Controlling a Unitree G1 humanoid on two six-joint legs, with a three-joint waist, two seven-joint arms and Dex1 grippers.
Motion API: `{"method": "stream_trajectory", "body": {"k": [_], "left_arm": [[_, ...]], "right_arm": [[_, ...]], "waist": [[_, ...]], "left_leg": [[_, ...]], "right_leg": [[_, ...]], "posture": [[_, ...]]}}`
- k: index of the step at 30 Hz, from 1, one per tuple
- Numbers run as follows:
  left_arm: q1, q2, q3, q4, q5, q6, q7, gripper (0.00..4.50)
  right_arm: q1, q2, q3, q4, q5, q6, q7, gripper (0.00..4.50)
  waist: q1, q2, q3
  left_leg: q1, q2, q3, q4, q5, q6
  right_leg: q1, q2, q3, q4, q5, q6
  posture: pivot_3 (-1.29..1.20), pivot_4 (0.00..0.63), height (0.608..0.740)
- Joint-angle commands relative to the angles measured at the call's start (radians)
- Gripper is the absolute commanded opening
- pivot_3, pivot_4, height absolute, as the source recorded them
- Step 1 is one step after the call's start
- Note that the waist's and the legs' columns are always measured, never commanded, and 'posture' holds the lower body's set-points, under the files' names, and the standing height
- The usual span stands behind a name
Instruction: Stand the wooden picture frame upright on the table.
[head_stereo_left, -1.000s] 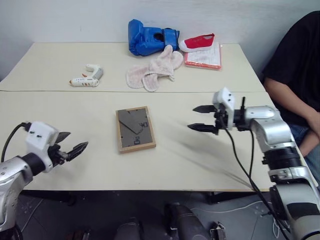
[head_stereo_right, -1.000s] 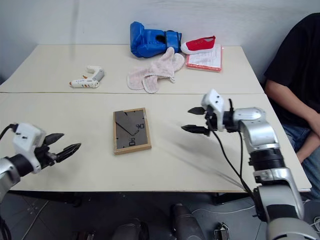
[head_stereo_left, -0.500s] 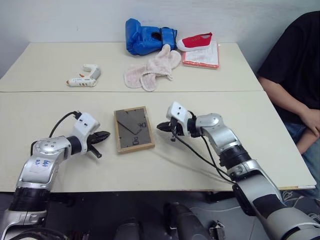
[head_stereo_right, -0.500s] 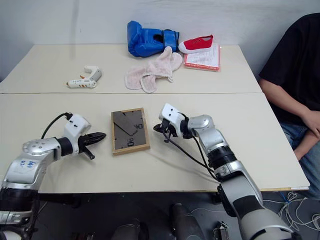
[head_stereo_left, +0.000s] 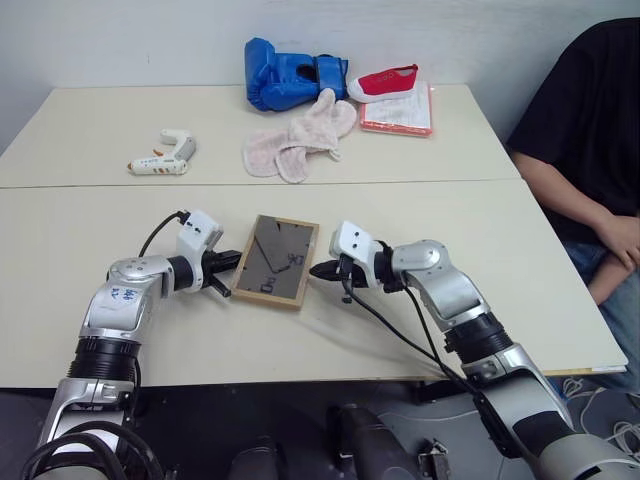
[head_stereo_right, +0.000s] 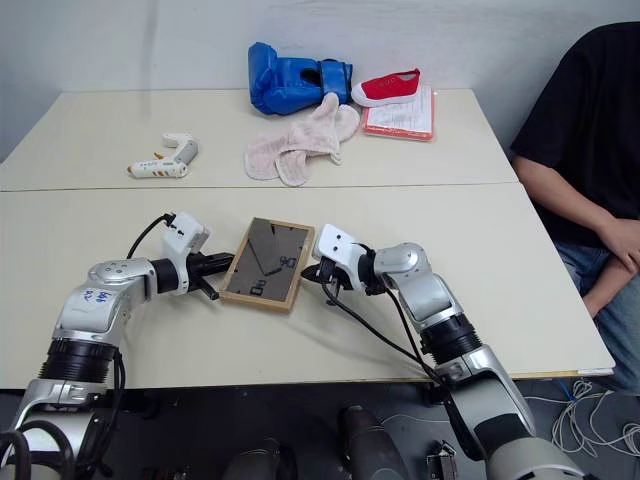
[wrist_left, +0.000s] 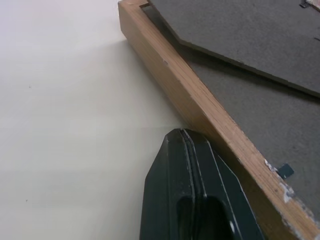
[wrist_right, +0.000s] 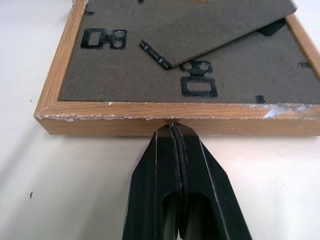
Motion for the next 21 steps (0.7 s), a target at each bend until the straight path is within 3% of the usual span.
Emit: {"method": "stream_trajectory", "body": {"k": [1, 7, 14, 21], "left_arm": [[0.004, 0.091, 0.062, -0.003, -0.09, 0.175, -0.099, 0.58], [-0.073, 0.181, 0.043, 0.069, -0.183, 0.411, -0.225, 2.4], [-0.254, 0.157, -0.008, 0.306, -0.2, 0.536, -0.324, 4.48], [-0.278, 0.143, -0.188, 0.294, -0.171, 0.574, -0.438, 4.48]], "right_arm": [[-0.016, -0.014, -0.011, -0.013, -0.01, -0.029, -0.028, 0.0], [-0.009, -0.031, 0.008, -0.016, -0.042, -0.078, -0.045, 0.0], [-0.003, -0.041, 0.044, -0.02, -0.105, -0.143, -0.088, 0.0], [-0.013, -0.012, 0.049, 0.0, -0.129, -0.146, -0.127, 0.0]], "waist": [[-0.002, 0.0, 0.0], [0.004, 0.0, 0.0], [0.005, 0.0, 0.0], [0.002, 0.0, 0.0]], "left_leg": [[0.0, 0.0, 0.0, 0.0, 0.0, 0.0], [0.0, -0.001, 0.0, 0.0, 0.0, 0.0], [-0.001, -0.001, -0.001, 0.0, 0.0, 0.001], [0.0, -0.001, 0.0, 0.0, 0.0, 0.0]], "right_leg": [[0.0, 0.0, 0.0, 0.0, 0.0, 0.0], [0.0, 0.0, 0.0, -0.001, 0.0, 0.0], [0.0, 0.0, 0.0, 0.0, 0.0, 0.0], [0.0, 0.0, 0.0, 0.001, 0.0, 0.0]], "posture": [[0.0, 0.15, 0.74], [0.0, 0.15, 0.74], [0.0, 0.15, 0.74], [0.0, 0.15, 0.74]]}}
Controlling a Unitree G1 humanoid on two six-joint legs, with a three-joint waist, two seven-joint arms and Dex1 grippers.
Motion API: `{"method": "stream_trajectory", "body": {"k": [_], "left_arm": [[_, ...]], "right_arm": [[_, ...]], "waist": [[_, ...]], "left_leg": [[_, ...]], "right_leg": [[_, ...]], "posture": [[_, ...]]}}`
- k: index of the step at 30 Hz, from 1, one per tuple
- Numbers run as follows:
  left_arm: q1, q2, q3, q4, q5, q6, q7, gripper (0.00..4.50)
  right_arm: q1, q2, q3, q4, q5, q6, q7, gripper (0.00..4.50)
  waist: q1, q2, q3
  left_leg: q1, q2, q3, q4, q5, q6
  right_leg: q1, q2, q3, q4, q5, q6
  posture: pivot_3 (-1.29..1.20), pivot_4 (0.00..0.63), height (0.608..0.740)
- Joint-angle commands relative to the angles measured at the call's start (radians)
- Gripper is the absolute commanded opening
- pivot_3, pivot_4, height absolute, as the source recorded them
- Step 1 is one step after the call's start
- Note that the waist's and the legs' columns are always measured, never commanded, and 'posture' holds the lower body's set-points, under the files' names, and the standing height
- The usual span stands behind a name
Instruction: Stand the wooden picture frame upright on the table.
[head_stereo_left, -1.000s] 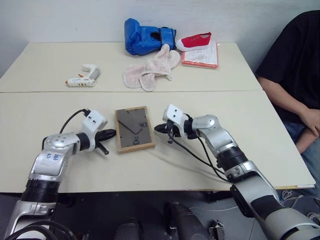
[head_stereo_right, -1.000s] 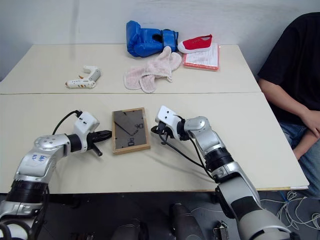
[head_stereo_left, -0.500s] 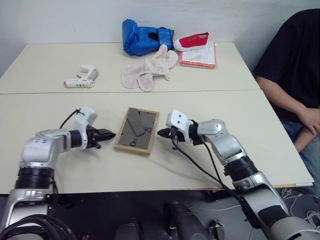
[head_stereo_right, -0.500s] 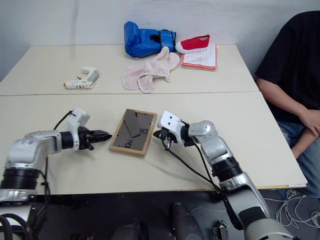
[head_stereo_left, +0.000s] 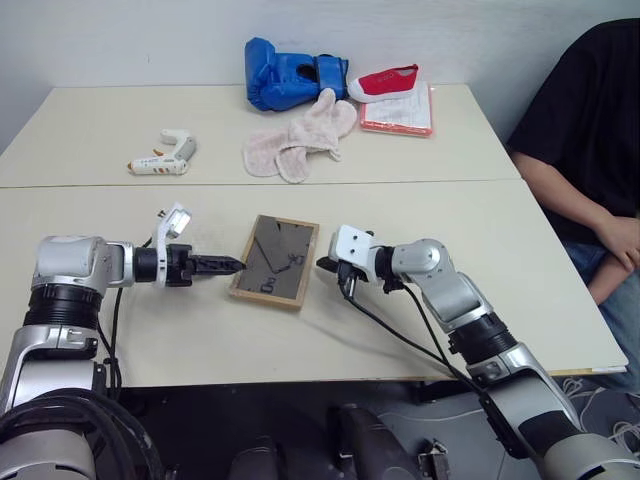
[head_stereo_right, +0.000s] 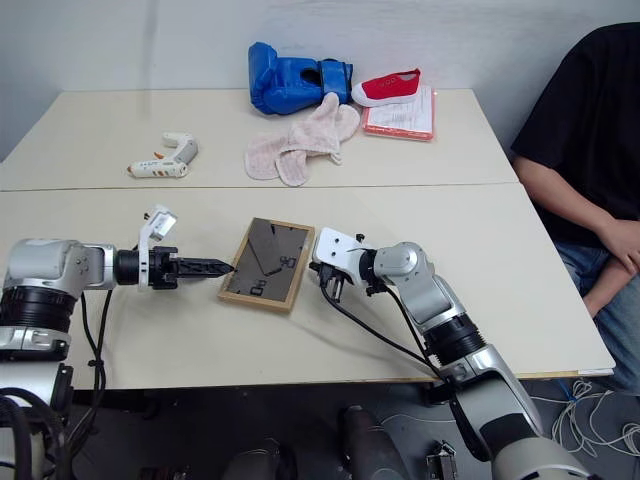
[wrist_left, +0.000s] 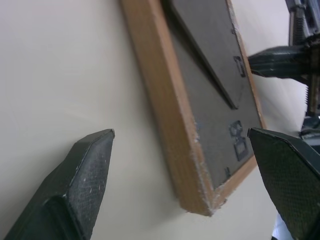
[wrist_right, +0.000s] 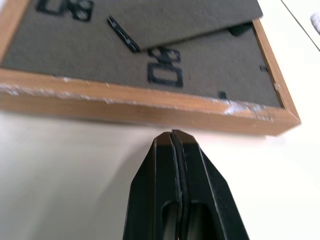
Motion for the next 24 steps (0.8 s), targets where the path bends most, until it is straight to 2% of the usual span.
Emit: {"method": "stream_trajectory", "body": {"k": [1, 6, 14, 20, 21, 24], "left_arm": [[-0.001, -0.028, -0.084, -0.021, 0.0, 0.039, -0.051, 4.48], [0.001, -0.101, -0.173, -0.07, -0.001, 0.079, -0.063, 4.48], [-0.051, -0.172, -0.051, 0.002, -0.026, 0.132, -0.002, 4.48], [-0.046, -0.156, 0.007, -0.01, -0.055, 0.148, 0.002, 3.04], [-0.038, -0.148, 0.008, -0.029, -0.064, 0.151, -0.005, 2.62], [-0.023, -0.133, 0.024, -0.068, -0.089, 0.157, -0.013, 1.76]], "right_arm": [[-0.018, 0.024, 0.005, -0.003, -0.004, -0.022, -0.022, 0.0], [-0.034, 0.052, 0.014, 0.039, -0.023, -0.04, -0.047, 0.0], [-0.027, 0.059, 0.011, 0.034, -0.028, -0.042, -0.047, 0.0], [-0.021, 0.05, 0.005, 0.033, -0.028, -0.047, -0.046, 0.0], [-0.022, 0.049, 0.003, 0.035, -0.028, -0.048, -0.047, 0.0], [-0.023, 0.047, -0.006, 0.036, -0.023, -0.045, -0.051, 0.0]], "waist": [[0.001, 0.0, 0.0], [0.006, 0.001, -0.001], [0.011, 0.001, -0.001], [0.003, 0.001, -0.001], [0.001, 0.001, -0.001], [-0.001, 0.001, -0.001]], "left_leg": [[0.0, 0.0, 0.0, 0.0, 0.0, 0.0], [0.001, 0.0, 0.0, 0.0, 0.0, 0.0], [0.0, -0.001, 0.0, 0.001, 0.0, 0.001], [0.0, -0.001, 0.0, 0.001, 0.0, 0.001], [-0.001, -0.001, 0.0, 0.001, 0.0, 0.001], [-0.001, 0.0, 0.0, 0.001, 0.0, 0.0]], "right_leg": [[0.0, 0.0, 0.0, -0.001, 0.0, 0.0], [0.001, 0.0, 0.0, 0.0, 0.0, 0.0], [0.001, -0.001, 0.0, 0.0, 0.0, 0.0], [0.0, -0.001, 0.0, 0.001, 0.0, 0.0], [0.0, -0.001, 0.0, 0.001, 0.0, 0.0], [-0.001, -0.001, 0.0, 0.002, 0.0, 0.0]], "posture": [[0.0, 0.15, 0.74], [0.0, 0.15, 0.74], [0.0, 0.15, 0.74], [0.0, 0.15, 0.74], [0.0, 0.15, 0.74], [0.0, 0.15, 0.74]]}}
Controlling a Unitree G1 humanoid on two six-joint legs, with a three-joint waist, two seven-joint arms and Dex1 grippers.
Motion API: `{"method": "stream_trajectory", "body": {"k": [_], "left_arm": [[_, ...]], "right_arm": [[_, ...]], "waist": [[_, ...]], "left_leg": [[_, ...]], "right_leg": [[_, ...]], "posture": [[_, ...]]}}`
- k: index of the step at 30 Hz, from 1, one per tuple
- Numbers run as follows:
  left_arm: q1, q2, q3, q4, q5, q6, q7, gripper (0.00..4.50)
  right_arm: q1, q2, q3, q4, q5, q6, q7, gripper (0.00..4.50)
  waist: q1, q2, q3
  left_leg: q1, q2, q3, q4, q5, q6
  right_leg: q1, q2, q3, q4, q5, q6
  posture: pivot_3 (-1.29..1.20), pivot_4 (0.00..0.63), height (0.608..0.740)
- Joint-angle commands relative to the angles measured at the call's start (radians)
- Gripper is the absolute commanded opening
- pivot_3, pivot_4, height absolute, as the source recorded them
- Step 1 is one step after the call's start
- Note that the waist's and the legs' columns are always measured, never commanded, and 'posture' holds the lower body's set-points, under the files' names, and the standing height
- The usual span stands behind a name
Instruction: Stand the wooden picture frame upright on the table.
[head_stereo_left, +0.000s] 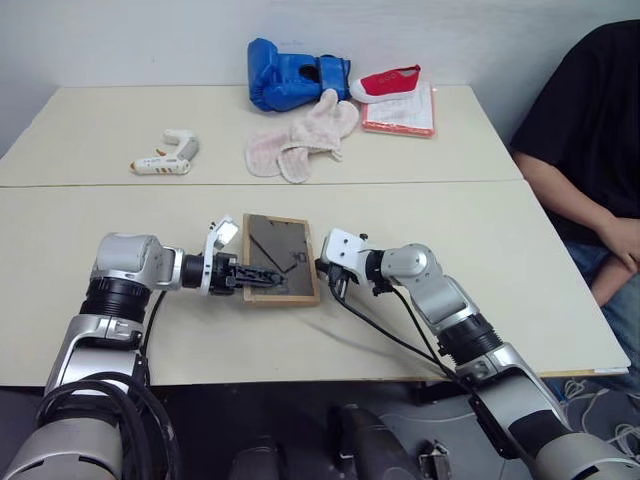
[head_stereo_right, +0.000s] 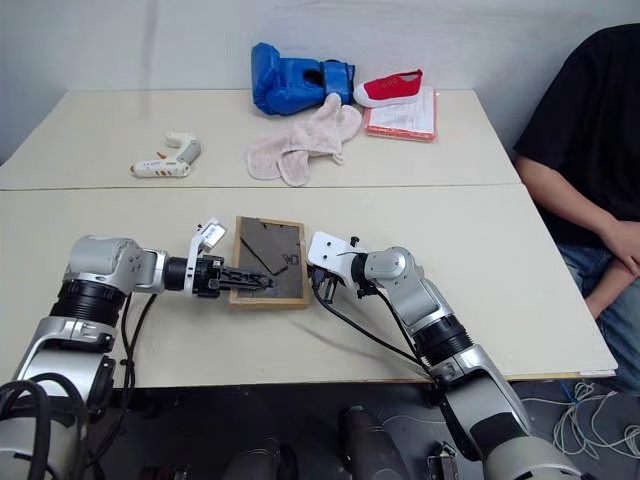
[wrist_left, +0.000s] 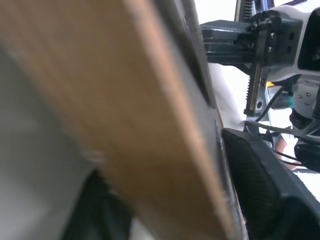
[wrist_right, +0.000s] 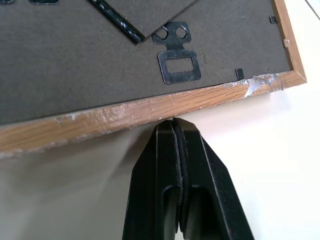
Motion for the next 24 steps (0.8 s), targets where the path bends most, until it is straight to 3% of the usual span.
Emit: {"method": "stream_trajectory", "body": {"k": [1, 2, 6, 9, 13, 16, 22, 24], "left_arm": [[0.013, 0.028, 0.035, -0.066, -0.043, 0.006, -0.015, 1.51], [0.017, 0.03, 0.043, -0.074, -0.051, 0.008, -0.013, 1.27], [0.025, 0.026, 0.088, -0.104, -0.07, 0.002, 0.015, 1.23], [0.035, 0.02, 0.123, -0.163, -0.091, 0.014, 0.042, 1.23], [0.067, 0.017, 0.177, -0.335, -0.144, 0.039, 0.08, 1.23], [0.098, 0.019, 0.183, -0.445, -0.169, 0.039, 0.105, 1.23], [0.102, -0.01, 0.212, -0.503, -0.205, 0.048, 0.167, 1.23], [0.102, -0.014, 0.215, -0.517, -0.219, 0.052, 0.181, 1.23]], "right_arm": [[-0.016, 0.0, -0.019, -0.03, 0.014, -0.014, -0.007, 0.0], [-0.016, -0.001, -0.021, -0.031, 0.016, -0.014, -0.007, 0.0], [-0.015, -0.023, -0.051, -0.076, 0.044, 0.025, 0.012, 0.0], [-0.009, -0.051, -0.117, -0.189, 0.137, 0.165, 0.062, 0.55], [-0.045, -0.151, -0.318, -0.44, 0.424, 0.56, 0.16, 1.5], [-0.101, -0.155, -0.369, -0.501, 0.545, 0.741, 0.134, 2.58], [-0.153, -0.094, -0.348, -0.489, 0.621, 0.82, 0.072, 4.44], [-0.164, -0.07, -0.331, -0.474, 0.625, 0.811, 0.056, 4.5]], "waist": [[0.0, 0.0, 0.0], [-0.001, 0.0, 0.0], [0.001, 0.0, 0.0], [0.004, 0.0, 0.0], [0.009, 0.002, 0.002], [0.006, 0.002, 0.002], [0.003, 0.002, 0.002], [0.004, 0.002, 0.002]], "left_leg": [[0.0, 0.0, 0.0, 0.0, 0.0, 0.0], [0.0, 0.0, 0.0, 0.0, 0.0, 0.0], [0.0, 0.0, 0.0, 0.0, 0.0, -0.001], [0.0, 0.0, 0.0, 0.001, 0.0, 0.0], [-0.003, 0.0, -0.001, 0.001, 0.0, 0.0], [-0.006, 0.001, -0.002, 0.003, 0.0, 0.0], [-0.001, 0.0, -0.002, 0.003, 0.0, -0.001], [-0.002, 0.0, -0.002, 0.003, 0.0, -0.001]], "right_leg": [[0.0, 0.0, 0.0, 0.0, 0.0, 0.0], [0.0, 0.0, 0.0, 0.0, 0.0, 0.0], [0.0, 0.0, 0.0, 0.001, 0.0, 0.0], [0.0, 0.0, 0.0, 0.001, 0.0, 0.0], [-0.002, 0.0, 0.0, 0.001, 0.0, 0.0], [-0.003, 0.0, -0.001, 0.002, 0.0, 0.0], [-0.001, 0.001, -0.001, -0.001, 0.0, -0.001], [-0.001, 0.0, 0.0, -0.001, 0.0, -0.001]], "posture": [[0.0, 0.15, 0.74], [0.0, 0.15, 0.74], [0.0, 0.15, 0.74], [0.0, 0.15, 0.74], [0.0, 0.15, 0.74], [0.0, 0.15, 0.74], [0.0, 0.15, 0.74], [0.0, 0.15, 0.74]]}}
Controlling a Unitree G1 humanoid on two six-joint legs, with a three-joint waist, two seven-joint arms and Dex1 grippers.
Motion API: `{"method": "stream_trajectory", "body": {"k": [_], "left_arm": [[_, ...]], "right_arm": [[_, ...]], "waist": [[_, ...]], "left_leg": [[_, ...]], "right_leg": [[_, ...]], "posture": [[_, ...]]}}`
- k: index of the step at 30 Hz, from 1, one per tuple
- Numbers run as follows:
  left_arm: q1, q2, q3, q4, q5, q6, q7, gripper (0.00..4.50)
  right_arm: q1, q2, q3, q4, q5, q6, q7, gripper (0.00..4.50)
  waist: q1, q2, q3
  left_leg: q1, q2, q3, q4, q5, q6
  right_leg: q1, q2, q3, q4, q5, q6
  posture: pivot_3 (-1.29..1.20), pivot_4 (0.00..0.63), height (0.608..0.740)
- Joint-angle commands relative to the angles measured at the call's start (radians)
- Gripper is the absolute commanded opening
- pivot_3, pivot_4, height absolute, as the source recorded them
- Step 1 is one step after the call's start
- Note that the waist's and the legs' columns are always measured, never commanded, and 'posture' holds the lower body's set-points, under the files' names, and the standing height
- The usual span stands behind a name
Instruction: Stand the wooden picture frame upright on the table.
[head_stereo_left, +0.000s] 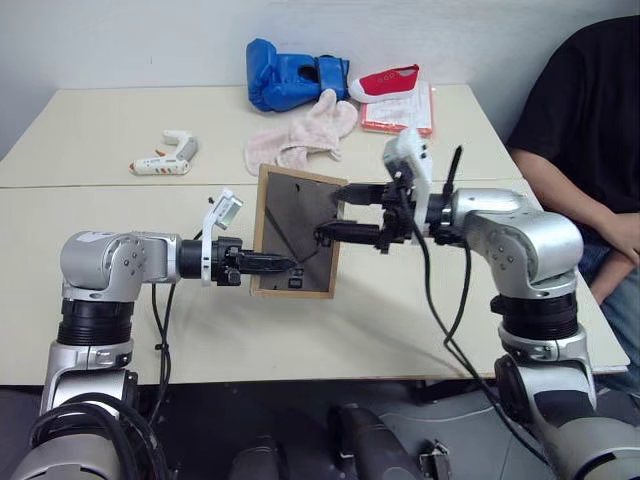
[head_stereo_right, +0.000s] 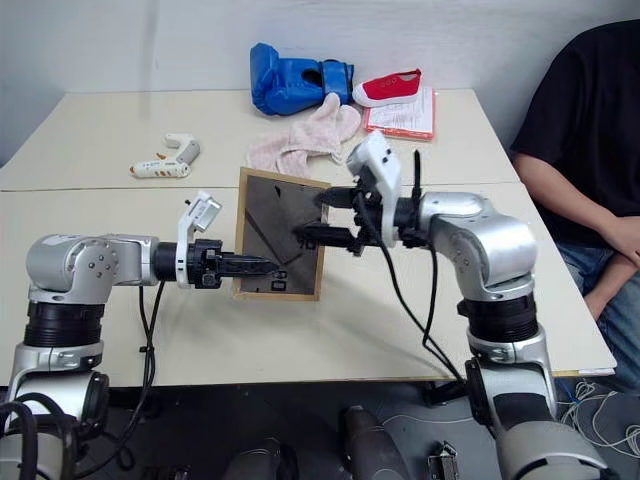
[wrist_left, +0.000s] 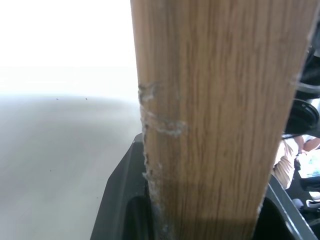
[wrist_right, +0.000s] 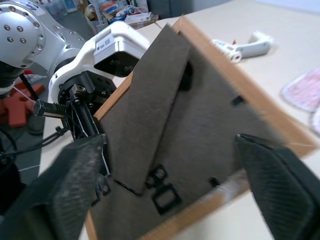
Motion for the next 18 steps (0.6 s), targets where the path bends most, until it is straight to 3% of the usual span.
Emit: {"method": "stream_trajectory", "body": {"k": [1, 12, 18], "left_arm": [[-0.005, -0.006, 0.047, -0.057, -0.055, -0.002, 0.015, 1.23], [-0.021, 0.015, -0.011, -0.027, -0.023, -0.064, 0.024, 1.23], [-0.014, 0.044, -0.022, 0.022, -0.008, -0.116, 0.013, 1.23]], "right_arm": [[-0.044, 0.03, 0.009, 0.008, 0.031, -0.017, -0.033, 4.5], [-0.054, 0.086, 0.062, -0.057, 0.109, -0.01, -0.051, 4.5], [-0.004, -0.034, -0.041, -0.159, 0.205, 0.06, -0.053, 4.5]], "waist": [[0.001, 0.0, 0.0], [0.001, 0.0, 0.0], [0.003, 0.0, 0.0]], "left_leg": [[-0.001, 0.0, 0.0, 0.0, 0.0, 0.0], [-0.002, 0.0, 0.0, 0.0, 0.0, 0.0], [-0.003, 0.001, -0.001, 0.0, 0.0, 0.0]], "right_leg": [[0.0, 0.0, 0.0, 0.0, 0.0, 0.0], [-0.001, 0.0, 0.0, -0.001, 0.0, 0.0], [-0.001, 0.0, -0.001, -0.002, 0.0, 0.0]], "posture": [[0.0, 0.15, 0.74], [0.0, 0.15, 0.74], [0.0, 0.15, 0.74]]}}
